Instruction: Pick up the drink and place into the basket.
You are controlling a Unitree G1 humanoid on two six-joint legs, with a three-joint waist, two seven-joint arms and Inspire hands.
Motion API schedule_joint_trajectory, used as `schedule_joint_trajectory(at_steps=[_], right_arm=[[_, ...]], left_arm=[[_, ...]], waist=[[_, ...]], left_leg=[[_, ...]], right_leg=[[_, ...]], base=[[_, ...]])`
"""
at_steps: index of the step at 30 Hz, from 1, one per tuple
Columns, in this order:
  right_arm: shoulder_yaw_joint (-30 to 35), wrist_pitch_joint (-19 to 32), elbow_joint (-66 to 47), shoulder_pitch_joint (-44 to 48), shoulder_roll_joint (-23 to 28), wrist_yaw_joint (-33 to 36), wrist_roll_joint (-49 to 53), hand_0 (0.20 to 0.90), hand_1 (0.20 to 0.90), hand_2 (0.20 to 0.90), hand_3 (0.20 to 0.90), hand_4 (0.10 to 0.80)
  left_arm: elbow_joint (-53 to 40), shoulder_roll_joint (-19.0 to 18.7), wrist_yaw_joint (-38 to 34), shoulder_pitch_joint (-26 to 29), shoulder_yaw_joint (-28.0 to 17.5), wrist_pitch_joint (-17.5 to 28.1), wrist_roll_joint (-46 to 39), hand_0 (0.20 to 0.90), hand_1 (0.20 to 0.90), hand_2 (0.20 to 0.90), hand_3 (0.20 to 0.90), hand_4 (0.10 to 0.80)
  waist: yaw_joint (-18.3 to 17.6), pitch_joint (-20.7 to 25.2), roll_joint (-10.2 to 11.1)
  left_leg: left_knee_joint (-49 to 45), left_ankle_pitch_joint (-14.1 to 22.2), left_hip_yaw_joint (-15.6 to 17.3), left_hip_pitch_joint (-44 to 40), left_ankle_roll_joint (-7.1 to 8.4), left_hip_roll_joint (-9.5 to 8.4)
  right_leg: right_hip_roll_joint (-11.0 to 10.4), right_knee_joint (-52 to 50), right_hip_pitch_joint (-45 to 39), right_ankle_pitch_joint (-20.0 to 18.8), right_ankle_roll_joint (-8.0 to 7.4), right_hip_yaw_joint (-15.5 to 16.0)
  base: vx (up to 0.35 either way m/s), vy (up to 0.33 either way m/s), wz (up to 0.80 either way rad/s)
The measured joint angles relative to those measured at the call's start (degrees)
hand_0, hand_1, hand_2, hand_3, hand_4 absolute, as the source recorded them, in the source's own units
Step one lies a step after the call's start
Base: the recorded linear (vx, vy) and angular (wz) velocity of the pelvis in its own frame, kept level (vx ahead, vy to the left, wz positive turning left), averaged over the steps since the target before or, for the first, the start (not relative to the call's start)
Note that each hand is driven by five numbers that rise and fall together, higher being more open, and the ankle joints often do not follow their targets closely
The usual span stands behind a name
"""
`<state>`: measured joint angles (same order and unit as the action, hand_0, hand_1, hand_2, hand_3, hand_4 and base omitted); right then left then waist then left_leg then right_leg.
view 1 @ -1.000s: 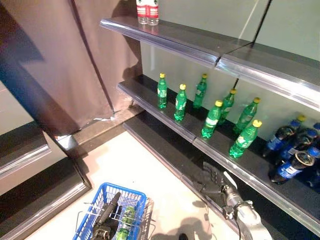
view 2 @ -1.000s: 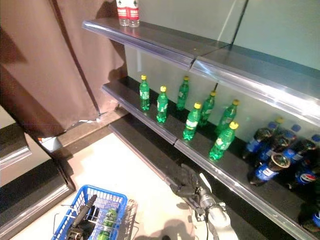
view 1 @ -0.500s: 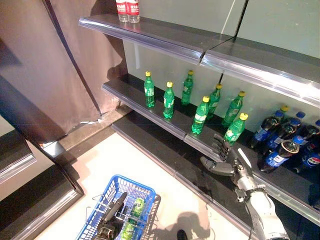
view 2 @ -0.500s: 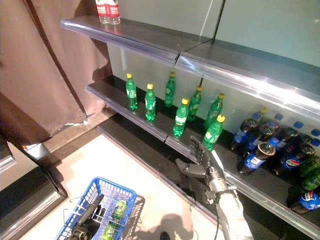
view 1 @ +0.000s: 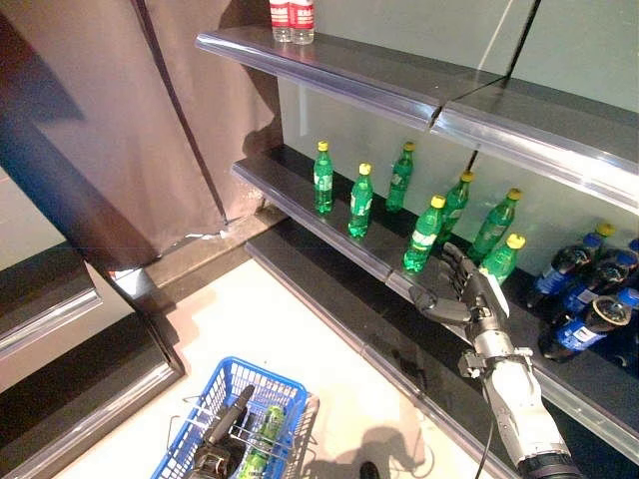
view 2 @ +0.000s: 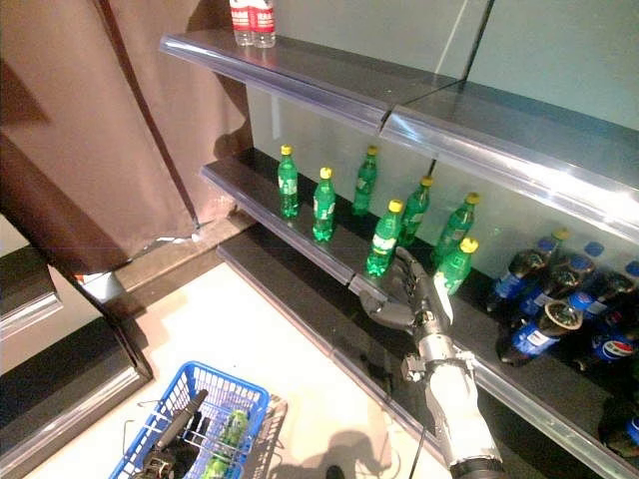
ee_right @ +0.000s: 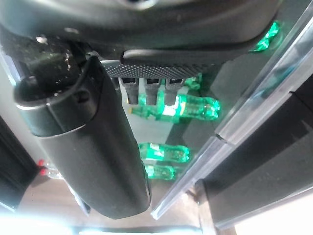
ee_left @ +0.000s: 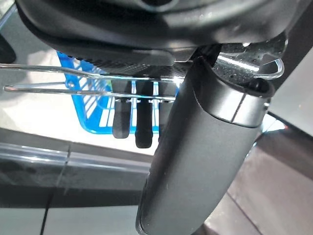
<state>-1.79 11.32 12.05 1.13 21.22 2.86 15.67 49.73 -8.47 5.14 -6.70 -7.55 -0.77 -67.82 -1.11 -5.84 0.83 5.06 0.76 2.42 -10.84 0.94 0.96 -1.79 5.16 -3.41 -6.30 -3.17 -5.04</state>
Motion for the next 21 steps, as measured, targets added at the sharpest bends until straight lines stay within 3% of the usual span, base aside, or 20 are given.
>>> schedule_joint_trajectory(at_steps=[8,14,21], right_arm=[[0.0,0.0,0.0,-0.2,0.0,1.8,0.1,0.9,0.9,0.9,0.9,0.8],[0.8,0.0,-0.7,-3.1,0.0,-0.5,0.8,0.9,0.9,0.9,0.9,0.8],[3.5,0.0,-3.7,-8.8,0.0,-1.9,0.8,0.9,0.9,0.9,0.9,0.8]], left_arm=[[0.0,0.0,0.0,-0.1,0.0,-0.2,0.1,0.3,0.3,0.3,0.2,0.1],[-0.4,0.0,0.0,-0.3,-0.1,-0.5,1.0,0.3,0.3,0.3,0.2,0.1],[-1.5,-0.1,0.0,-0.4,-0.1,-0.6,1.2,0.3,0.3,0.3,0.2,0.1]], waist=[[0.4,0.0,0.0],[-1.3,-0.1,0.2],[-4.6,-0.8,1.1]], left_leg=[[0.0,0.0,0.1,0.0,-0.05,-0.16],[-0.1,0.0,0.9,0.0,-0.06,-0.22],[0.1,0.2,4.5,-0.1,-0.29,-0.55]], right_leg=[[-0.1,0.0,0.0,-0.1,0.03,-0.1],[0.0,-0.3,0.4,-0.2,-0.03,-0.6],[0.3,-0.3,1.9,-0.8,-0.89,-4.5]], base=[[-0.026,0.005,0.0],[-0.056,0.028,-0.06],[-0.055,0.041,-0.28]])
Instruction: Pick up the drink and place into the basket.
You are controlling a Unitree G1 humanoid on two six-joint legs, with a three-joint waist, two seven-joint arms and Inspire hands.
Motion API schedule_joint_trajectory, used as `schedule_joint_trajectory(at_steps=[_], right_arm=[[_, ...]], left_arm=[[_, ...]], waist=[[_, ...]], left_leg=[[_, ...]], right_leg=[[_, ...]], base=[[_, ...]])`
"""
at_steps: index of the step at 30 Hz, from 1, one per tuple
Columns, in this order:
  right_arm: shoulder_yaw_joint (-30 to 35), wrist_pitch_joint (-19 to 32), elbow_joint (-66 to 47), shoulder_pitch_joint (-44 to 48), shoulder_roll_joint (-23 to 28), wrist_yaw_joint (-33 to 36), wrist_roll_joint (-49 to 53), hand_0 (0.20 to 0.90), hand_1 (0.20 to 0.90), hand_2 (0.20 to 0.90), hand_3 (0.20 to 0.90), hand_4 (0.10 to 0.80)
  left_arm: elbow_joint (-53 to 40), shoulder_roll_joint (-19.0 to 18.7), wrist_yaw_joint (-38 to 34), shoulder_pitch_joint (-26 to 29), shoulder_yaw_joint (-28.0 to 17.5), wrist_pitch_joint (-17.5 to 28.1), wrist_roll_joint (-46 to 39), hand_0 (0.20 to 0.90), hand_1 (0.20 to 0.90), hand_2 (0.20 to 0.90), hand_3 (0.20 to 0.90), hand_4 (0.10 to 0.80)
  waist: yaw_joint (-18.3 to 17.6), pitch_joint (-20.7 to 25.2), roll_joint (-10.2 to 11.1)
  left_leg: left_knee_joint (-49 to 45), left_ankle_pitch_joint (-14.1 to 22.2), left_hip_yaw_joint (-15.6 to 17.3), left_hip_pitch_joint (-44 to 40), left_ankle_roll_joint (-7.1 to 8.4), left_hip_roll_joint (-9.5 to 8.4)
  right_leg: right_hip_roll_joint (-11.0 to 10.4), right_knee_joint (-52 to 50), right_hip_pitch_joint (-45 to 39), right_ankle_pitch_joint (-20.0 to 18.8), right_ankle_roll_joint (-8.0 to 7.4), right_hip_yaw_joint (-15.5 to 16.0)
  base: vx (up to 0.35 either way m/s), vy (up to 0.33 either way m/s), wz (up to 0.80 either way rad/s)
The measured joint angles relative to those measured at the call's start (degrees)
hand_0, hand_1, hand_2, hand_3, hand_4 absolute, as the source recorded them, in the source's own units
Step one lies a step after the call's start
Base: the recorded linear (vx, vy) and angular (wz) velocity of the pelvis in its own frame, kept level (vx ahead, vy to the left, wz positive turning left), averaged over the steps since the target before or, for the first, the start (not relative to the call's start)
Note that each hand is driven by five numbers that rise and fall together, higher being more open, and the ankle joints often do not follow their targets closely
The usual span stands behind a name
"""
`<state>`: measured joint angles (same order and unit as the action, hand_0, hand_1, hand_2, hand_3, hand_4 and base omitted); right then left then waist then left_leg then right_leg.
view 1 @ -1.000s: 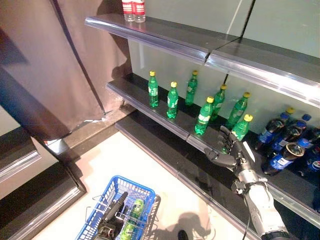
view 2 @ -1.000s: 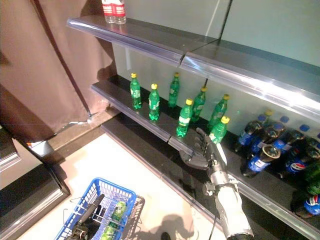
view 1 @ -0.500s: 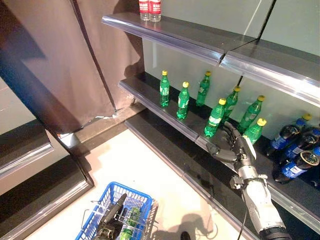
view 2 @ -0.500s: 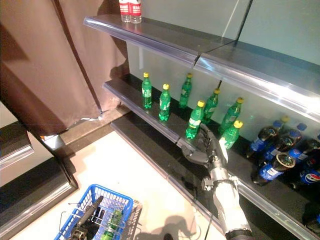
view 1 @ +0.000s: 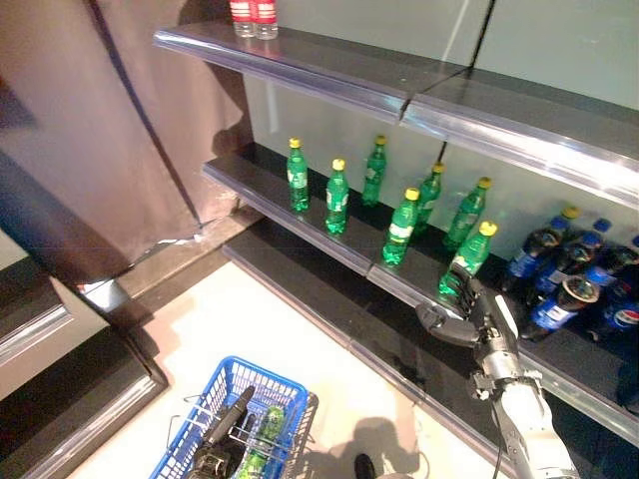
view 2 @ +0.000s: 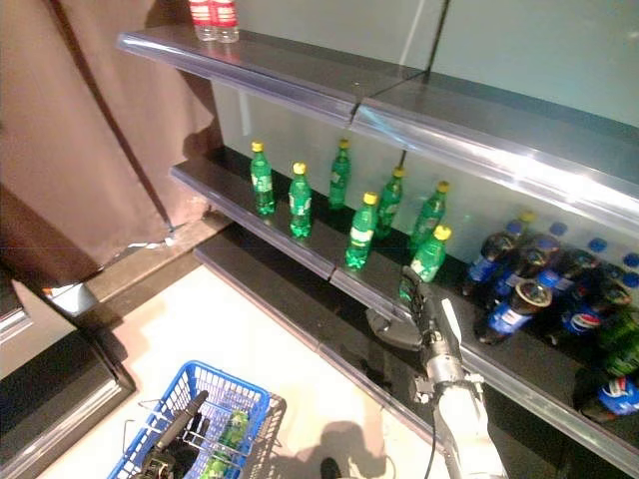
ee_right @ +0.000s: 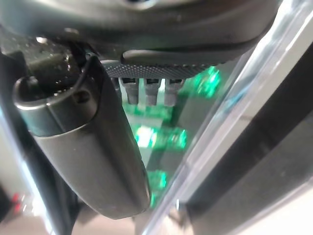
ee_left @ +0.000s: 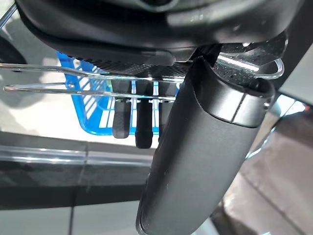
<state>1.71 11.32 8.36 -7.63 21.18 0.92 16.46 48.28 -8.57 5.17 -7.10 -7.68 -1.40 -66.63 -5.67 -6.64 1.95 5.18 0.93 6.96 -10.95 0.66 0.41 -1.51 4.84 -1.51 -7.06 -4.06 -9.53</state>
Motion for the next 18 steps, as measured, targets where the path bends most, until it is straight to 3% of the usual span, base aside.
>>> schedule_joint_trajectory(at_steps=[12,18], right_arm=[[4.6,0.0,-2.6,-6.4,0.0,1.0,2.8,0.9,0.9,0.9,0.9,0.8],[6.4,0.1,-2.6,-7.3,-0.2,5.8,3.3,0.9,0.9,0.9,0.9,0.8]], left_arm=[[-0.3,0.1,0.3,0.0,0.1,-1.1,0.5,0.3,0.3,0.3,0.2,0.1],[-0.3,0.2,0.3,0.6,0.4,-1.6,0.5,0.3,0.3,0.3,0.2,0.1]], waist=[[-5.5,-0.9,0.7],[-7.5,-1.3,0.6]], left_leg=[[-0.2,0.8,6.4,-0.9,-0.77,-1.21],[-0.3,1.5,8.5,-1.5,-0.93,-1.55]], right_leg=[[-0.1,-0.4,2.5,-1.1,-1.08,-5.0],[0.1,-0.7,3.0,-1.7,-1.57,-6.7]], base=[[-0.04,0.017,-0.3],[0.003,-0.001,-0.2]])
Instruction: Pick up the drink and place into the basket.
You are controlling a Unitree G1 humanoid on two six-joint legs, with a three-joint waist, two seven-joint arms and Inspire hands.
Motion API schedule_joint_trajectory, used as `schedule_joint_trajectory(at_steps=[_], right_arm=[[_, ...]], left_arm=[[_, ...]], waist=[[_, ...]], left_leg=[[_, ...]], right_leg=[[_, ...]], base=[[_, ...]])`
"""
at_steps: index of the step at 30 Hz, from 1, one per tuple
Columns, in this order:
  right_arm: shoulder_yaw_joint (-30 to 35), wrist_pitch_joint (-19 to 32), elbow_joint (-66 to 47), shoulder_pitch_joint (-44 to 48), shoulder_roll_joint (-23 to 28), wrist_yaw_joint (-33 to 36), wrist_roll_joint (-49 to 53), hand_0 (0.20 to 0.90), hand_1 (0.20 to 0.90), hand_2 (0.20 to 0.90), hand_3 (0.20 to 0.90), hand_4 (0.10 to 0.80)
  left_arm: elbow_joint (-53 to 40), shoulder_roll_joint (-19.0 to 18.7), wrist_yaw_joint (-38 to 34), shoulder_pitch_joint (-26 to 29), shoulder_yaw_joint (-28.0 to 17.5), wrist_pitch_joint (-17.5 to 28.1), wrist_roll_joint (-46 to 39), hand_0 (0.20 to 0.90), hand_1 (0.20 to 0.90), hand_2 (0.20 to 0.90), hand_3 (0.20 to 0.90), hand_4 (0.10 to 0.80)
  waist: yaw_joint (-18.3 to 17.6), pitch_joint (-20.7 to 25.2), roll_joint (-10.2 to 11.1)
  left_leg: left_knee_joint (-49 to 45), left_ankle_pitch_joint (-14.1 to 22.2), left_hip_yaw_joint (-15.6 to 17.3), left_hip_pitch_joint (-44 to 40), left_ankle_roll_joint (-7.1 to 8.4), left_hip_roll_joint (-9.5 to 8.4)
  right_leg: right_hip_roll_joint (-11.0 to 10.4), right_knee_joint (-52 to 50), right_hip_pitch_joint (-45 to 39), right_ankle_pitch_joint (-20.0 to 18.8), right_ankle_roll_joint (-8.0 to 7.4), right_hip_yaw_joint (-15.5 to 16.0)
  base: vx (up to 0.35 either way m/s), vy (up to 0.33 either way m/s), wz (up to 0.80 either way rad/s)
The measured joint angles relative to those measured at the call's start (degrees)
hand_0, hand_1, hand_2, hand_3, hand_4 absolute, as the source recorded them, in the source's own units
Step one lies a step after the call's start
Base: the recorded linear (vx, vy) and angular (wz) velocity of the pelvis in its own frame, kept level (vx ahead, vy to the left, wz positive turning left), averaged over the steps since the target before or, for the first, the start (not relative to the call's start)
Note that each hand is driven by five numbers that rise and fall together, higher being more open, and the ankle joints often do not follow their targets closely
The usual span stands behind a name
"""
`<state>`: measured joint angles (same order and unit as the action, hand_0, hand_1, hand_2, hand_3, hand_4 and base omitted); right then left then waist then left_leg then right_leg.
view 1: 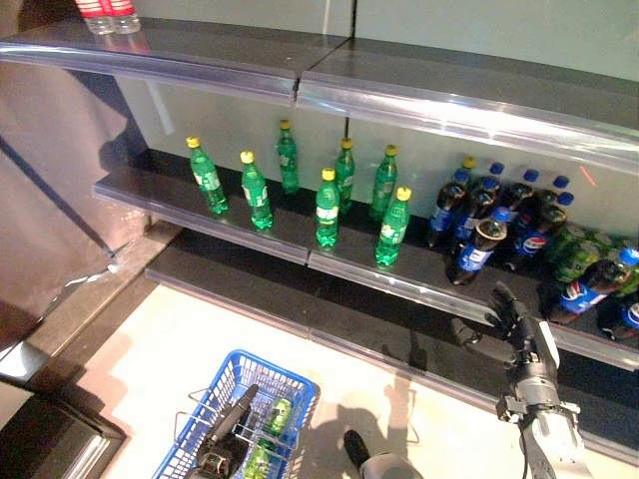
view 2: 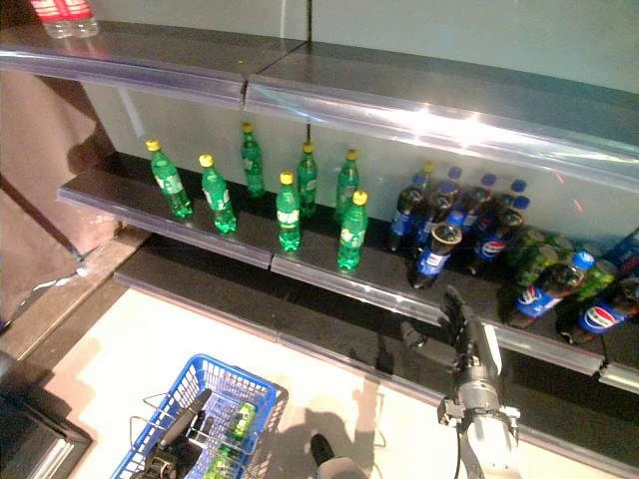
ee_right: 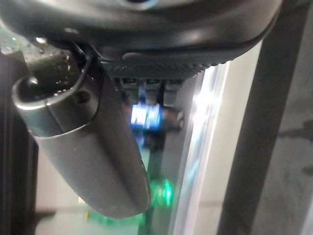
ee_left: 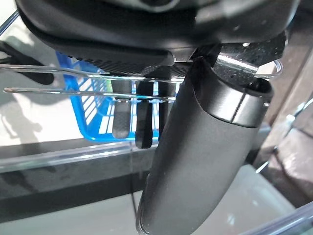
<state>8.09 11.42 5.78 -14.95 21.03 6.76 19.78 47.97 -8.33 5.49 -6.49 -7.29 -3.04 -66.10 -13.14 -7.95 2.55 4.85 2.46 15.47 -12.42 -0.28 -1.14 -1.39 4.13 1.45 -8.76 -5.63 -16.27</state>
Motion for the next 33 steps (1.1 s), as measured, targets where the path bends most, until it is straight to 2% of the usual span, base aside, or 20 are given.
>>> schedule_joint_trajectory(at_steps=[10,22,25,26,27,28,29,30,31,32,33], right_arm=[[0.8,0.4,0.0,-0.1,-0.1,3.0,0.5,0.9,0.9,0.9,0.9,0.8],[0.8,0.4,0.2,-0.1,-0.1,7.8,0.4,0.9,0.9,0.9,0.9,0.8],[0.8,0.4,0.4,0.0,-0.1,9.3,0.4,0.9,0.9,0.9,0.9,0.8],[0.8,0.4,0.5,0.4,-0.1,9.5,0.4,0.9,0.9,0.9,0.9,0.8],[0.8,0.4,0.6,0.7,-0.1,9.5,0.4,0.9,0.9,0.9,0.9,0.8],[0.6,0.4,0.9,2.6,-0.3,9.5,0.4,0.9,0.9,0.9,0.9,0.8],[0.5,0.4,1.0,3.2,-0.5,9.5,0.4,0.9,0.9,0.9,0.9,0.8],[-0.3,0.4,1.0,4.3,-0.6,9.5,0.4,0.9,0.9,0.9,0.9,0.8],[-0.4,0.5,1.1,4.8,-0.7,9.4,0.4,0.9,0.9,0.9,0.9,0.8],[-0.9,1.0,2.2,6.6,-0.8,9.6,0.4,0.9,0.9,0.9,0.9,0.8],[-1.0,1.2,2.6,7.2,-0.8,9.6,0.4,0.9,0.9,0.9,0.9,0.8]], left_arm=[[0.0,0.0,0.0,0.3,0.2,0.0,0.0,0.3,0.3,0.3,0.2,0.1],[0.0,0.0,0.0,0.4,0.2,-0.1,-0.1,0.3,0.3,0.3,0.2,0.1],[0.0,0.0,-0.1,0.0,0.1,-0.2,-0.1,0.3,0.3,0.3,0.2,0.1],[0.0,-0.1,-0.1,-0.1,-0.1,-0.3,-0.1,0.3,0.3,0.3,0.2,0.1],[0.0,-0.1,-0.1,-0.1,-0.1,-0.3,-0.1,0.3,0.3,0.3,0.2,0.1],[-0.2,-0.4,-0.6,-0.2,-0.6,-0.2,-0.1,0.3,0.3,0.3,0.2,0.1],[-0.3,-0.6,-0.9,-0.2,-0.8,-0.2,-0.1,0.3,0.3,0.3,0.2,0.1],[-0.5,-1.8,-1.9,-0.5,-1.1,-0.2,-0.1,0.3,0.3,0.3,0.2,0.1],[-0.5,-2.3,-2.2,-0.5,-1.2,-0.2,-0.1,0.3,0.3,0.3,0.2,0.1],[-0.5,-3.1,-3.2,-0.5,-1.3,-0.2,-0.2,0.3,0.3,0.3,0.2,0.1],[-0.5,-3.2,-3.3,-0.5,-1.3,-0.2,-0.3,0.3,0.3,0.3,0.2,0.1]], waist=[[-1.2,-0.1,-0.1],[-0.1,-0.1,-0.3],[1.7,-0.2,-0.3],[2.8,-0.4,-0.2],[3.5,-0.4,-0.2],[6.5,-0.9,-1.1],[7.4,-1.1,-1.4],[8.8,-1.0,-0.6],[9.0,-1.1,0.0],[9.9,-1.4,0.6],[10.1,-1.5,0.7]], left_leg=[[0.0,0.5,1.2,-0.5,-0.27,-0.39],[0.0,0.5,1.2,-0.7,-0.3,-0.41],[0.0,0.6,1.2,-1.3,-0.21,-0.22],[-0.1,0.6,2.3,-1.6,-0.14,0.19],[-0.1,0.7,3.2,-1.6,-0.08,0.32],[-0.1,0.9,6.8,-1.5,0.12,1.75],[-0.1,1.0,7.8,-1.6,0.27,2.28],[-0.4,1.2,9.2,-1.8,1.02,2.6],[-0.7,1.5,9.3,-1.9,1.33,2.53],[-2.2,2.1,8.3,-1.9,1.95,2.58],[-2.6,2.4,7.1,-1.9,1.92,2.79]], right_leg=[[0.0,0.0,0.0,0.0,-0.33,-1.1],[-0.1,-0.1,-0.1,0.1,-0.39,-1.0],[-0.3,-0.6,0.1,-0.1,-0.2,3.7],[-1.5,-0.9,1.1,0.8,0.01,8.6],[-2.0,-0.9,1.4,1.2,-0.24,10.8],[-3.2,-2.6,2.9,3.0,-0.68,19.2],[-3.6,-4.4,3.7,3.5,-0.61,21.4],[-4.4,-10.6,4.9,4.8,-0.56,26.7],[-4.6,-10.9,4.8,4.8,1.48,27.0],[-3.4,-10.5,4.3,3.8,4.33,25.8],[-3.1,-9.9,4.0,3.7,4.45,25.3]], base=[[0.024,-0.009,-0.08],[0.058,-0.014,0.0],[0.032,-0.125,-0.03],[-0.019,-0.124,-0.19],[-0.012,-0.185,-0.79],[-0.012,-0.15,-0.88],[0.033,-0.248,-1.1],[0.048,-0.194,-0.56],[0.15,-0.328,-0.66],[0.114,-0.227,-0.39],[0.205,-0.347,-0.6]])
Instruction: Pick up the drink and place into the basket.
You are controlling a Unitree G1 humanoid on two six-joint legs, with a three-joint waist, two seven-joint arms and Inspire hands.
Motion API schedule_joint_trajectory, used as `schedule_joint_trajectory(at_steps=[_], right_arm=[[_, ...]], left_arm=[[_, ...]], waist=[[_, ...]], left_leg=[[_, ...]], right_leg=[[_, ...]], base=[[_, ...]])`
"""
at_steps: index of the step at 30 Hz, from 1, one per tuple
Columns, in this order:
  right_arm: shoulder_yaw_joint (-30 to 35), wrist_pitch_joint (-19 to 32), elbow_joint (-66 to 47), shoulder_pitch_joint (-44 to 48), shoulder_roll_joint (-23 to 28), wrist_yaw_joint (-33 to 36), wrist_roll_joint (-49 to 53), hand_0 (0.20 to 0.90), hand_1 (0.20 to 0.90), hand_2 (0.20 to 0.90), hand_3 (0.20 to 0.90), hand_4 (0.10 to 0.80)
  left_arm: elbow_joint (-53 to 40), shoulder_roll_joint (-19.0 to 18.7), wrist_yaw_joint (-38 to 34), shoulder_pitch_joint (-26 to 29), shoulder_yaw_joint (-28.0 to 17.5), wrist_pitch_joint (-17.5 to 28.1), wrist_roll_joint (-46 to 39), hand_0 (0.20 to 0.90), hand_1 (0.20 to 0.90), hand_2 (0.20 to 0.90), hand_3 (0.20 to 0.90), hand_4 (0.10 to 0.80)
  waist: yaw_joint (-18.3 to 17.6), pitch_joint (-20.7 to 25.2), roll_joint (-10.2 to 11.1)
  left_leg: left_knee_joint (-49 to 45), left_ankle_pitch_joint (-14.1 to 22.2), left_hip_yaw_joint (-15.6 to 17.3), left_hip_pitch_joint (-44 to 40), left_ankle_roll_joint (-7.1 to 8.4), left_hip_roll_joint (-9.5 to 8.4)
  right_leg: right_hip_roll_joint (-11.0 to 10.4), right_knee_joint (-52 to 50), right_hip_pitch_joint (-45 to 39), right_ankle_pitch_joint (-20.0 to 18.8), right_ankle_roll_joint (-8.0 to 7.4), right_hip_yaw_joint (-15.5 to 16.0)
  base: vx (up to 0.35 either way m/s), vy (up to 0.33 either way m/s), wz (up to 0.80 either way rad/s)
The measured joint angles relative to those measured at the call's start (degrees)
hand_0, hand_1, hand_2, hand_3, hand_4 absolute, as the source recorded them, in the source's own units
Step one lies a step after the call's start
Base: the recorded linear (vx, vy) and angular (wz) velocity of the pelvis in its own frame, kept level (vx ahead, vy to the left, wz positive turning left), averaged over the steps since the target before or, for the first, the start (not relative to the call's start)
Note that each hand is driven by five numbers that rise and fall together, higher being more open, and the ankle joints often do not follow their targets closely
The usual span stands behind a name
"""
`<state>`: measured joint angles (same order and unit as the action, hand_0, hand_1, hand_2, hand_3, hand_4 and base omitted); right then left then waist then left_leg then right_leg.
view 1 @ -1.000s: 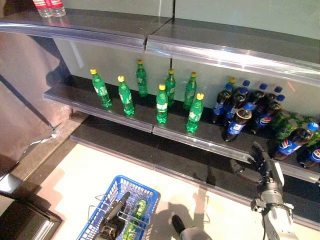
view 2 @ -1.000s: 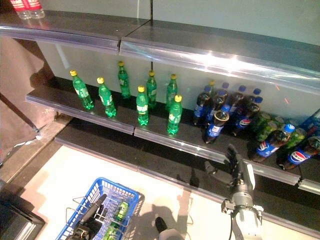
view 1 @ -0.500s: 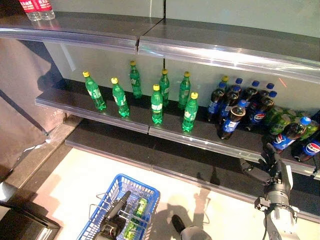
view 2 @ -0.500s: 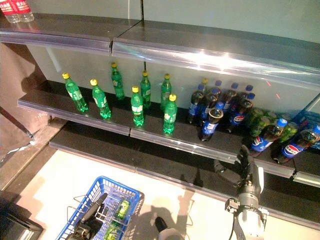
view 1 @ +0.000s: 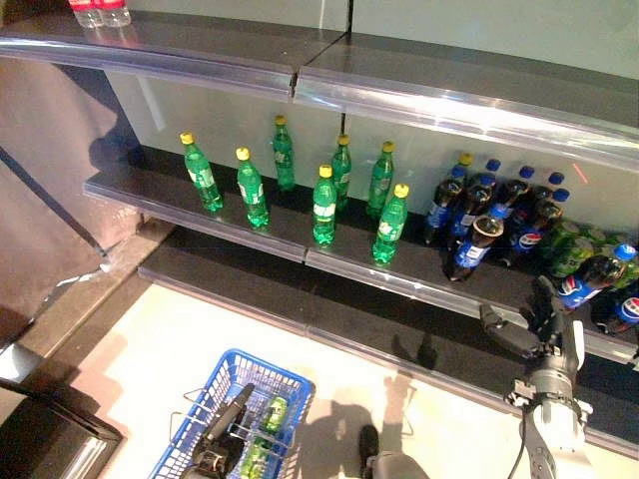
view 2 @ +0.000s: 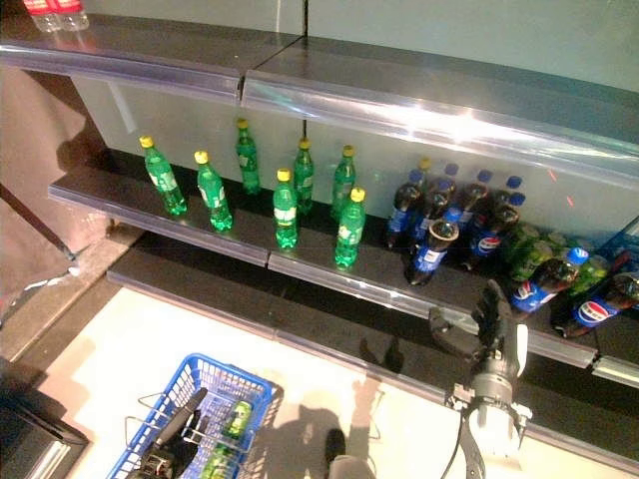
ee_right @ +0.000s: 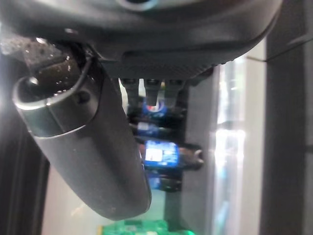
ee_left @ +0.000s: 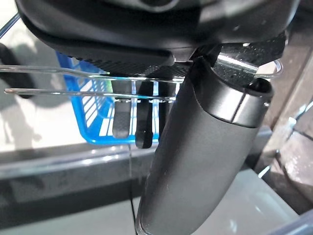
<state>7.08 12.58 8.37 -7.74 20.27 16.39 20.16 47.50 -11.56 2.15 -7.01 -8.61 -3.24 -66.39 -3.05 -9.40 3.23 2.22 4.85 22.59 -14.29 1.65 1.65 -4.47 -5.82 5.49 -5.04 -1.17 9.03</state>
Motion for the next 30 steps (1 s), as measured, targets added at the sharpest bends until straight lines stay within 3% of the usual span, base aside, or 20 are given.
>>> schedule_joint_trajectory(at_steps=[1,2,7,9,11,12,15,17,19,20,21,22,23,24,26,27,30], right_arm=[[-0.2,0.1,0.6,1.7,0.0,0.2,0.0,0.9,0.9,0.9,0.9,0.8],[-0.2,0.3,0.6,2.5,0.2,0.2,0.0,0.9,0.9,0.9,0.9,0.8],[0.0,0.5,0.5,3.0,0.2,0.1,-0.3,0.9,0.9,0.9,0.9,0.8],[0.3,0.4,0.5,2.6,0.3,0.1,-1.8,0.9,0.9,0.9,0.9,0.8],[0.4,0.4,0.4,2.6,0.4,-0.5,-2.3,0.9,0.9,0.9,0.9,0.8],[0.3,0.3,0.4,2.7,0.4,-1.2,-2.4,0.9,0.9,0.9,0.9,0.8],[0.2,0.3,0.4,2.8,0.4,-1.9,-2.6,0.9,0.9,0.9,0.9,0.8],[-0.5,0.3,0.1,3.0,0.5,-2.4,-3.2,0.9,0.9,0.9,0.9,0.8],[-0.9,0.3,0.1,3.3,0.7,-2.8,-3.9,0.9,0.9,0.9,0.9,0.8],[-1.2,0.3,0.1,3.3,1.0,-2.8,-4.3,0.9,0.9,0.9,0.9,0.8],[-1.7,0.1,0.1,3.4,1.5,-3.7,-4.5,0.9,0.9,0.9,0.9,0.8],[-1.8,0.0,0.2,3.5,1.4,-4.1,-4.5,0.9,0.9,0.9,0.9,0.8],[-2.6,-0.4,-0.1,2.9,1.6,-5.5,-4.5,0.9,0.9,0.9,0.9,0.8],[-2.5,-0.4,-0.3,2.6,2.1,-6.0,-4.5,0.9,0.9,0.9,0.9,0.8],[-2.5,-0.7,0.2,2.7,3.5,-6.2,-4.5,0.9,0.9,0.9,0.9,0.8],[-2.7,-0.9,0.3,2.8,4.0,-6.6,-4.4,0.9,0.9,0.9,0.9,0.8],[-2.3,-0.8,0.4,2.8,4.3,-7.3,-4.4,0.9,0.9,0.9,0.9,0.8]], left_arm=[[0.0,-0.3,-0.3,0.1,-0.3,0.0,-0.3,0.3,0.3,0.3,0.2,0.1],[0.0,-0.3,-0.4,0.2,-0.4,0.0,-0.3,0.3,0.3,0.3,0.2,0.1],[-0.3,0.1,-0.8,0.3,-0.9,0.0,-0.3,0.3,0.3,0.3,0.2,0.1],[-0.9,0.6,-1.5,0.0,-1.1,0.0,-0.2,0.3,0.3,0.3,0.2,0.1],[-1.6,1.2,-1.5,0.0,-1.2,0.1,-0.2,0.3,0.3,0.3,0.2,0.1],[-1.6,1.5,-1.5,0.1,-1.4,0.2,-0.2,0.3,0.3,0.3,0.2,0.1],[-1.5,2.3,-1.4,-0.1,-1.4,0.4,-0.2,0.3,0.3,0.3,0.2,0.1],[-2.5,2.4,0.5,-0.9,-1.2,0.9,-0.4,0.3,0.3,0.3,0.2,0.1],[-2.6,2.8,1.7,-0.8,-1.0,1.1,-0.7,0.3,0.3,0.3,0.2,0.1],[-2.5,3.4,2.4,-0.8,-1.0,1.3,-0.9,0.3,0.3,0.3,0.2,0.1],[-2.5,4.4,3.2,-1.0,-1.3,1.8,-1.3,0.3,0.3,0.3,0.2,0.1],[-2.5,4.5,3.6,-1.2,-1.3,2.2,-1.3,0.3,0.3,0.3,0.2,0.1],[-2.6,4.3,4.7,-2.5,-1.2,2.6,-1.5,0.3,0.3,0.3,0.2,0.1],[-2.5,4.0,5.4,-2.5,-1.0,2.6,-1.5,0.3,0.3,0.3,0.2,0.1],[-0.4,4.4,5.8,-0.7,-0.1,2.5,-1.6,0.3,0.3,0.3,0.2,0.1],[1.0,4.5,6.2,0.2,1.3,2.5,-2.2,0.3,0.3,0.3,0.2,0.1],[1.4,4.6,6.4,1.6,1.1,2.7,-2.7,0.3,0.3,0.3,0.2,0.1]], waist=[[0.6,-0.3,-0.2],[0.6,-0.6,-0.5],[-0.2,-1.2,-1.3],[-0.4,-1.6,-1.7],[-0.2,-2.1,-1.9],[0.0,-2.4,-1.9],[1.5,-3.6,-1.5],[2.8,-3.6,-1.4],[2.8,-3.6,-1.5],[2.7,-3.3,-2.5],[4.2,-3.6,-4.6],[4.5,-4.0,-5.6],[4.1,-3.4,-5.3],[3.9,-3.3,-4.3],[3.0,-4.1,-4.9],[3.3,-4.9,-4.1],[2.7,-5.1,-4.2]], left_leg=[[-1.8,1.2,-3.8,0.3,0.31,0.75],[-2.9,2.2,-5.6,0.3,0.67,1.1],[-4.5,3.7,-6.1,-0.1,0.42,2.18],[-5.4,4.3,-6.2,-0.6,0.97,2.46],[-8.6,5.1,-7.1,0.2,1.18,2.32],[-11.5,5.0,-9.5,1.6,1.13,2.32],[-22.9,5.3,-15.5,6.5,0.66,1.02],[-19.6,6.1,-24.1,9.3,-1.19,-4.27],[-13.6,5.8,-27.1,10.5,-2.26,-7.18],[-9.1,4.2,-28.7,11.3,-3.94,-8.06],[-7.9,-0.2,-26.8,11.5,-4.69,-5.46],[-8.4,-1.0,-25.2,11.6,-4.18,-4.44],[-8.0,-0.8,-23.8,11.5,-3.37,-4.35],[-8.3,-1.3,-23.7,11.6,-2.92,-5.17],[-11.2,-2.0,-24.7,12.7,-1.94,-5.46],[-14.2,-1.8,-24.9,15.0,-1.33,-6.51],[-8.3,-2.3,-24.7,15.2,-1.42,-4.72]], right_leg=[[1.0,1.4,-0.8,-0.6,0.22,-0.7],[1.5,1.6,-1.2,-0.8,0.3,-1.4],[2.0,0.9,-2.1,0.0,0.73,-1.5],[1.8,-3.6,-0.8,2.8,1.14,-1.5],[1.7,-6.2,0.7,4.5,1.67,-2.0],[1.8,-6.1,0.8,4.6,1.84,-2.4],[1.3,-4.6,-0.9,3.8,2.87,-6.4],[1.3,-2.6,-0.7,2.3,2.95,-9.7],[1.4,-1.9,0.2,1.5,2.49,-11.4],[2.1,-1.4,0.9,1.2,1.94,-11.7],[5.1,-4.3,1.9,1.6,1.32,-12.0],[5.8,-7.8,2.3,3.0,1.33,-11.2],[5.7,-15.8,1.8,11.3,1.14,-9.4],[4.7,-12.4,-0.8,14.2,3.17,-9.2],[4.3,-8.1,-2.7,11.6,3.05,-9.0],[2.9,-4.8,-4.8,9.7,2.78,-9.5],[2.7,-3.1,-6.2,9.8,2.02,-9.2]], base=[[0.199,-0.283,-0.46],[0.214,-0.278,-0.45],[0.208,-0.205,-0.09],[0.105,-0.138,0.01],[0.076,-0.072,-0.09],[0.102,-0.022,-0.23],[0.132,0.07,-0.44],[0.164,0.159,-0.67],[0.132,0.158,-0.57],[0.151,0.224,-0.92],[0.118,0.2,-0.86],[0.108,0.264,-1.01],[0.085,0.257,-0.45],[0.09,0.308,-0.23],[0.079,0.287,0.04],[0.107,0.307,-0.04],[0.13,0.282,0.0]])
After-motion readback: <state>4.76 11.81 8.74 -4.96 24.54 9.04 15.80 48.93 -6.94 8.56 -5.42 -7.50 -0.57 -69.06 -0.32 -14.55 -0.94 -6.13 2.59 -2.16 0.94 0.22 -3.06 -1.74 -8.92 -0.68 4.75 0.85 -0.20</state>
